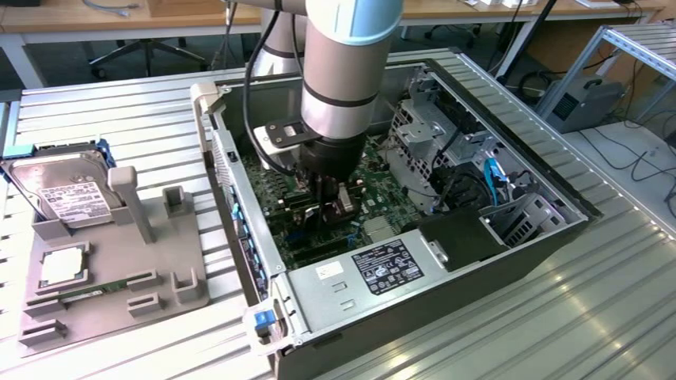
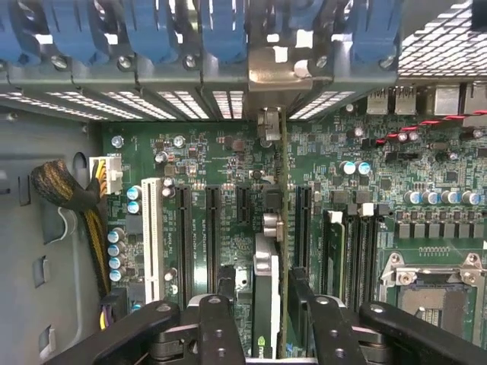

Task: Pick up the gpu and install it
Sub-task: 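Insert the gpu into the slot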

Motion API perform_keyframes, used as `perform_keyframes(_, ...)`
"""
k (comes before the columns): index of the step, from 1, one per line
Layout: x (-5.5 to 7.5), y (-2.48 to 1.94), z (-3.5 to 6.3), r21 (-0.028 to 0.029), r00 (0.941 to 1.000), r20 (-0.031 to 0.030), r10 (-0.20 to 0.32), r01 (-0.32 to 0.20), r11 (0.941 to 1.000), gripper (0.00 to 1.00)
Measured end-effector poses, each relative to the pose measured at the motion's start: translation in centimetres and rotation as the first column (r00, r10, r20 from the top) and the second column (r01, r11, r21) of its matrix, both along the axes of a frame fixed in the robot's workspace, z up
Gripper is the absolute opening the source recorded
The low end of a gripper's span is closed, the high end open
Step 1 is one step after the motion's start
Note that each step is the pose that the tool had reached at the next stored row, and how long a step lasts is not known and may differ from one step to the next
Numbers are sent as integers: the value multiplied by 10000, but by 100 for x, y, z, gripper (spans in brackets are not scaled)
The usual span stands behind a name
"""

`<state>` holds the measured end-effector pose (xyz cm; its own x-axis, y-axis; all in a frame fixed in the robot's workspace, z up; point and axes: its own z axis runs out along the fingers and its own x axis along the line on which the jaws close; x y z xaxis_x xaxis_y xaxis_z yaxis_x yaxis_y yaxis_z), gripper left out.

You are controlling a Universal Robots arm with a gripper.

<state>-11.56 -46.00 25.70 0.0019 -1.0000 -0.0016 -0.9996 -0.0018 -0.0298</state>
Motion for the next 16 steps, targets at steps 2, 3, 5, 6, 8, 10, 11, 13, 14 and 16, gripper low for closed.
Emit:
perform_keyframes(2,0,14,60,-1,10000,1,-1,1,10000,40)
perform_keyframes(3,0,22,95,-10,10000,0,-1,1,10000,40)
perform_keyframes(5,0,47,172,-37,10000,0,0,0,10000,40)
perform_keyframes(6,0,60,213,-57,10000,1,0,0,10000,40)
perform_keyframes(8,0,85,295,-94,10000,1,0,0,10000,40)
perform_keyframes(10,0,118,359,-141,10000,2,-1,1,9999,40)
perform_keyframes(11,0,138,385,-174,10000,1,-1,1,9998,39)
perform_keyframes(13,0,145,394,-183,10000,0,1,-1,9998,26)
perform_keyframes(14,3,145,393,-182,10000,-1,2,-2,9998,26)
perform_keyframes(16,18,142,393,-181,10000,-15,0,0,9998,20)
